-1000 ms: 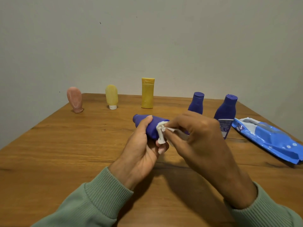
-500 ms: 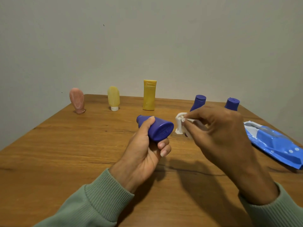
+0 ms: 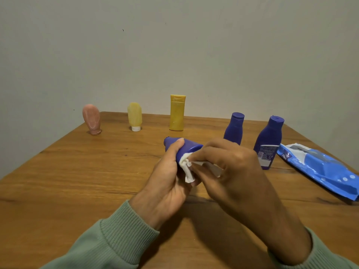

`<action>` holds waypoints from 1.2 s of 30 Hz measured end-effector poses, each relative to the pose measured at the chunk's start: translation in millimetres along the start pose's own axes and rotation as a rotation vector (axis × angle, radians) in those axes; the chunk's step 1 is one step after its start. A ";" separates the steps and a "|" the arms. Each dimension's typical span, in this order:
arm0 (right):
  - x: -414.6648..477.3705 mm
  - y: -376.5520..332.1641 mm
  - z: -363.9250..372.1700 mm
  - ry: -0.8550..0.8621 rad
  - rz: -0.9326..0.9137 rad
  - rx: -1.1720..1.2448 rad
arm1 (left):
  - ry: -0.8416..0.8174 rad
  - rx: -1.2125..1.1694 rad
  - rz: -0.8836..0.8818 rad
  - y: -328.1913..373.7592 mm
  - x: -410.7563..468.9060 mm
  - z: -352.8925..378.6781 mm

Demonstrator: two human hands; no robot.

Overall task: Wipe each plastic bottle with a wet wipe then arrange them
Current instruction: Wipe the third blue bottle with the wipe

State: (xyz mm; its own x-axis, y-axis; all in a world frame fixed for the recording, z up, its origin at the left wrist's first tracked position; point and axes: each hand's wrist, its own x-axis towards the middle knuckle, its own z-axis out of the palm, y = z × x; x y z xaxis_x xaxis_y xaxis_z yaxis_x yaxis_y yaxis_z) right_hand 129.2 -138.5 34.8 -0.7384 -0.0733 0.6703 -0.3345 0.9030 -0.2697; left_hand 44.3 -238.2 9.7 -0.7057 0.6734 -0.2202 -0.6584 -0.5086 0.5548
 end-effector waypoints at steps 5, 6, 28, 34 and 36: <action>1.8 3.7 -7.8 -0.005 -0.001 -0.024 | 0.027 0.043 0.053 -2.1 5.0 -1.6; 2.4 6.2 -10.3 0.014 0.014 -0.032 | 0.037 0.084 0.098 -2.3 5.2 -0.5; 2.2 12.3 -9.6 0.054 0.061 -0.053 | 0.068 0.153 0.165 -4.2 2.9 2.2; -1.1 3.3 0.7 0.071 0.031 -0.040 | 0.049 0.107 0.106 -2.4 1.5 0.7; -2.0 -2.3 5.0 0.029 -0.026 -0.039 | 0.032 0.037 0.014 -1.4 1.3 -2.0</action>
State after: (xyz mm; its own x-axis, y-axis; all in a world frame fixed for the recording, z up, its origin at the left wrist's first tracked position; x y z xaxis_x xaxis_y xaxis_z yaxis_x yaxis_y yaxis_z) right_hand 128.5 -142.5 30.7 -0.7121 -0.0850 0.6969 -0.3298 0.9168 -0.2252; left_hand 43.8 -237.7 7.1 -0.7231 0.6487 -0.2374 -0.6389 -0.4974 0.5869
